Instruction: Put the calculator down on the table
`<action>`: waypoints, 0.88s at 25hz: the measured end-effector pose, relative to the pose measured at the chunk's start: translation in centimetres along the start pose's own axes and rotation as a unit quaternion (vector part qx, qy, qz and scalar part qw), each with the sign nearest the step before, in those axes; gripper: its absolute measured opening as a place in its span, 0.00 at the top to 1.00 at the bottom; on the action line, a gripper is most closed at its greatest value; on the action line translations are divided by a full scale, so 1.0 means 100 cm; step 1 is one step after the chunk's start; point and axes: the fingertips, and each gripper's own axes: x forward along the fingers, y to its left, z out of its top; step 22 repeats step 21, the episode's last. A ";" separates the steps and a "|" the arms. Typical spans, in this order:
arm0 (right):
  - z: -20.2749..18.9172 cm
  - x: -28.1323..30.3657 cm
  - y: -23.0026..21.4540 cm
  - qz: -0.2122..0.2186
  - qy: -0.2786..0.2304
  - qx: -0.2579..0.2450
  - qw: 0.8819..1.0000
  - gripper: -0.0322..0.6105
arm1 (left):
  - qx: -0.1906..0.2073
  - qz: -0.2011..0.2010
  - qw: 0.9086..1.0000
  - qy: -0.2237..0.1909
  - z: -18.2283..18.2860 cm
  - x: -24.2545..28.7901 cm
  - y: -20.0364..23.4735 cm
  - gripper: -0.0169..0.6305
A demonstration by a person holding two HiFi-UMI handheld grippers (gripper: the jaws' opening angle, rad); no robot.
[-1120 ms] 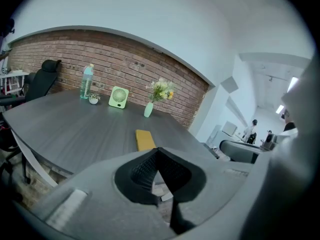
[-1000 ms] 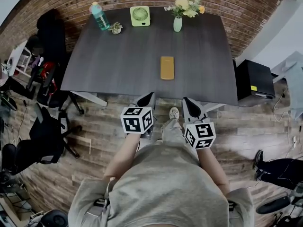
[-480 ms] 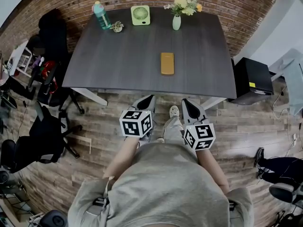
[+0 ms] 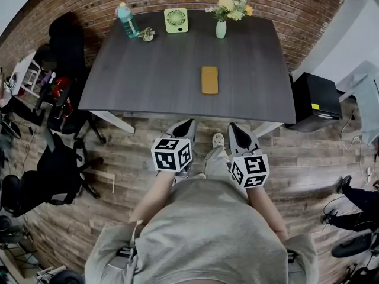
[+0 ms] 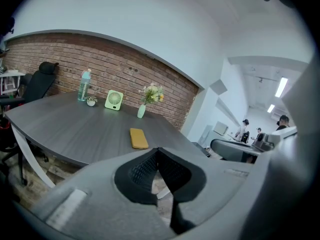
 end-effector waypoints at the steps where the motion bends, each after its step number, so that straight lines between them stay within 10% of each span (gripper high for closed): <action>1: 0.000 0.001 0.000 0.000 0.001 0.000 1.000 0.95 | 0.000 0.001 1.000 0.001 0.000 0.001 0.000 0.94; 22: -0.003 0.009 -0.001 0.006 0.008 0.010 1.000 0.95 | -0.011 0.003 1.000 0.006 -0.002 0.003 0.002 0.94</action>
